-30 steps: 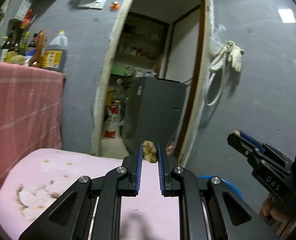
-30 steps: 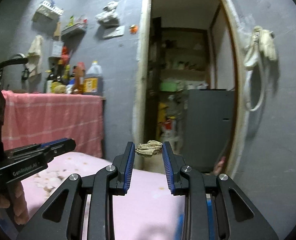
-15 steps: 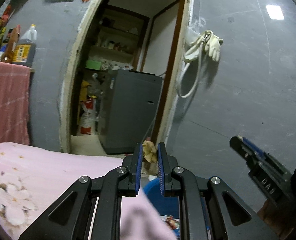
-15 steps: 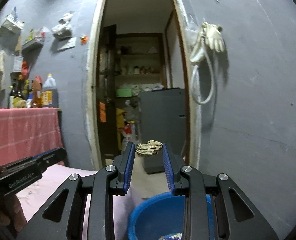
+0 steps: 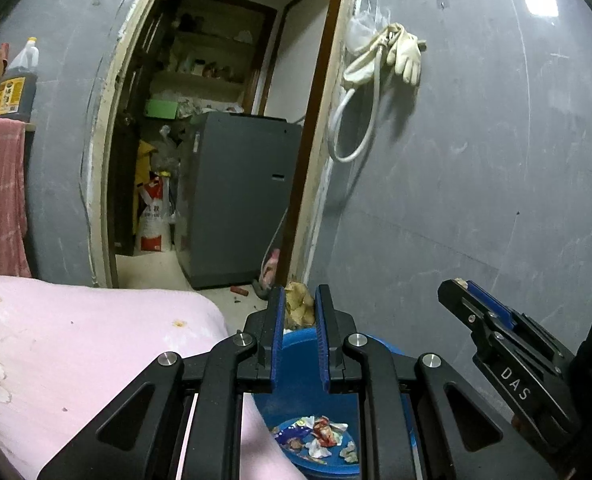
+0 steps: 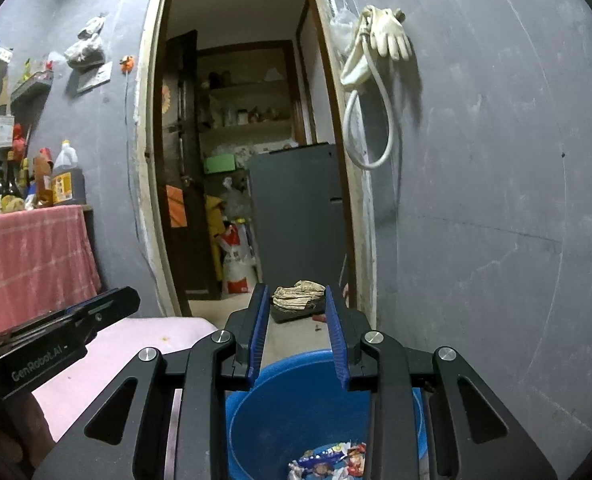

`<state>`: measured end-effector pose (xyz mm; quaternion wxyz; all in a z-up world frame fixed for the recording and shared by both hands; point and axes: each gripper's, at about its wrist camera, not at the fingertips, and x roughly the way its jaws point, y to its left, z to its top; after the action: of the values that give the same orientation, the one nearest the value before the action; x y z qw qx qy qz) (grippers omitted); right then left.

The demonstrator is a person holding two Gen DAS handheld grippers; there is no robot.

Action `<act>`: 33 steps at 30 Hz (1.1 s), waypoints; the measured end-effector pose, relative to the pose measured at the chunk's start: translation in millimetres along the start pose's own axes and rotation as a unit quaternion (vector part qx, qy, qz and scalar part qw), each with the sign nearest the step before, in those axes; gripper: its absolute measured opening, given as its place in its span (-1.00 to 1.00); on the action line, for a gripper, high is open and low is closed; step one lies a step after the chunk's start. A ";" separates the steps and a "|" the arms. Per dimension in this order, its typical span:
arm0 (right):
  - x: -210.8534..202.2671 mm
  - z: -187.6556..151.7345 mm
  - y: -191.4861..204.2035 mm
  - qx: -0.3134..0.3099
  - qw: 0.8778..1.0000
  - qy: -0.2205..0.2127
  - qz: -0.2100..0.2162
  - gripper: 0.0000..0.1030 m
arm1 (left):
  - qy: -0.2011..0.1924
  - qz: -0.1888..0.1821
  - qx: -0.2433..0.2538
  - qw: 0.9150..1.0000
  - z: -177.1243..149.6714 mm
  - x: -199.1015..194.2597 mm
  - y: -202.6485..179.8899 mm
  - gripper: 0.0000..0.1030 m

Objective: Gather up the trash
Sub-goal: 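Carry the brown scrap to the blue basin and open the right tool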

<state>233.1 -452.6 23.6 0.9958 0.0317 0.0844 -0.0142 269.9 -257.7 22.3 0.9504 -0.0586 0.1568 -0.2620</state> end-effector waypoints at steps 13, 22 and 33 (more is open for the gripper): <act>12.3 -9.9 -4.6 0.006 1.000 0.030 -0.001 -0.48 | 0.043 -0.005 0.000 0.999 -14.8 21.3 -0.1 -0.77; 23.1 -16.7 -10.9 0.018 0.998 0.059 -0.004 -0.47 | 0.095 -0.024 -0.022 0.995 -23.3 39.7 8.4 -0.77; 31.6 -23.1 -21.9 0.040 0.995 0.086 -0.011 -0.27 | 0.141 -0.035 -0.025 0.989 -28.2 54.6 9.5 -0.49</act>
<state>259.6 -473.7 -5.8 0.9826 0.0717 0.1696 -0.0261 309.6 -278.6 -20.7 0.9073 -0.0505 0.2937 -0.2966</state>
